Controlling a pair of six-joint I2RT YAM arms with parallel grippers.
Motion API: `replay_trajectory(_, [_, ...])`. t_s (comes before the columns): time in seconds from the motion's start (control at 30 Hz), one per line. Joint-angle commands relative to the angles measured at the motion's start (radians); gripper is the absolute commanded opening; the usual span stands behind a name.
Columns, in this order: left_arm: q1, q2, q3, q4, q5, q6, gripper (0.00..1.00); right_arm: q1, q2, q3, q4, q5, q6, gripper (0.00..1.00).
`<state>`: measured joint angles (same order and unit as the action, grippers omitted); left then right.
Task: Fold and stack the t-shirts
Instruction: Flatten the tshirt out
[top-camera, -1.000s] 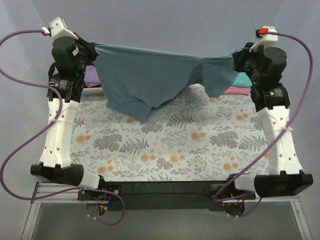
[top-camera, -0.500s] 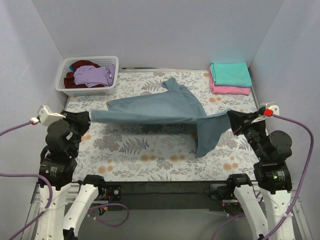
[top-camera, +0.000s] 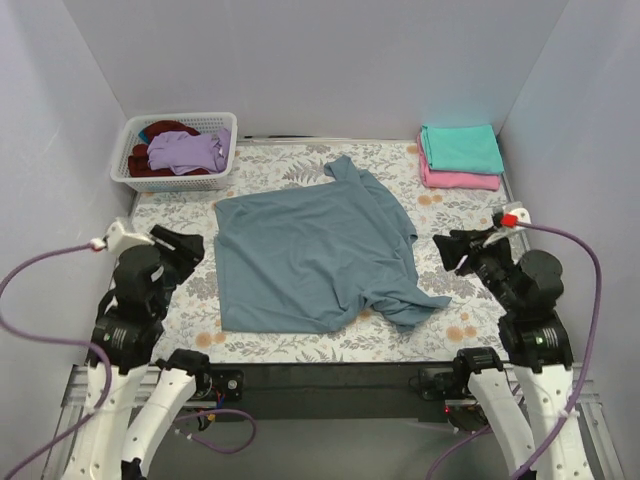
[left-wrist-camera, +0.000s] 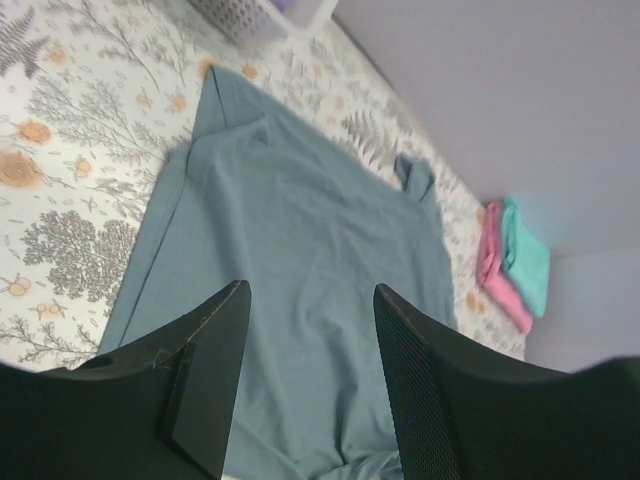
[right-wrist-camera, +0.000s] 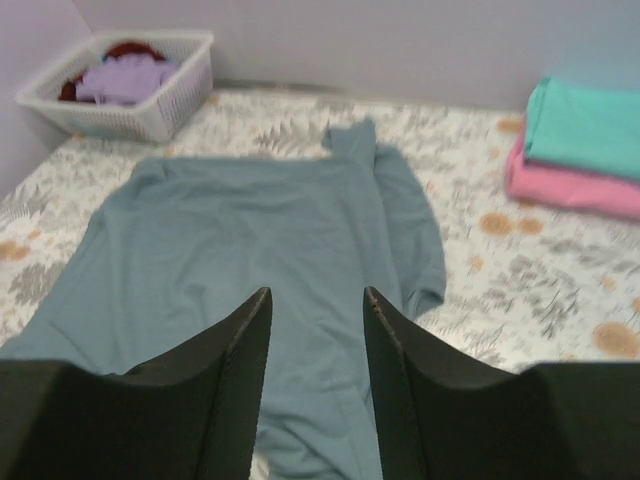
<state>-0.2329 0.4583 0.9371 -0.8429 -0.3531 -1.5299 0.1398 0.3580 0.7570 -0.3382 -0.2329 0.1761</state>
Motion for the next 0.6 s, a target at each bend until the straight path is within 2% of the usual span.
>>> replay_trajectory(0.0, [-0.005,0.244,-0.020,0.091,0.238,0.085,0.52,0.006,0.182,-0.015,0.008,-0.088,0.016,0.51])
replay_trajectory(0.13, [-0.009,0.486,-0.049,0.111,0.348,0.106,0.52,0.006,0.428,-0.004,-0.012,-0.120,0.013,0.54])
replay_trajectory(0.4, [-0.009,0.778,-0.106,0.309,0.307,0.094,0.44,0.035,0.765,0.016,0.102,-0.125,0.025,0.56])
replay_trajectory(0.43, [-0.011,0.840,-0.106,0.320,0.312,0.087,0.40,0.046,0.820,0.018,0.123,-0.114,0.036,0.56])
replay_trajectory(0.57, [-0.008,0.919,-0.123,0.360,0.293,0.054,0.35,0.066,0.965,0.024,0.214,-0.105,0.068,0.56])
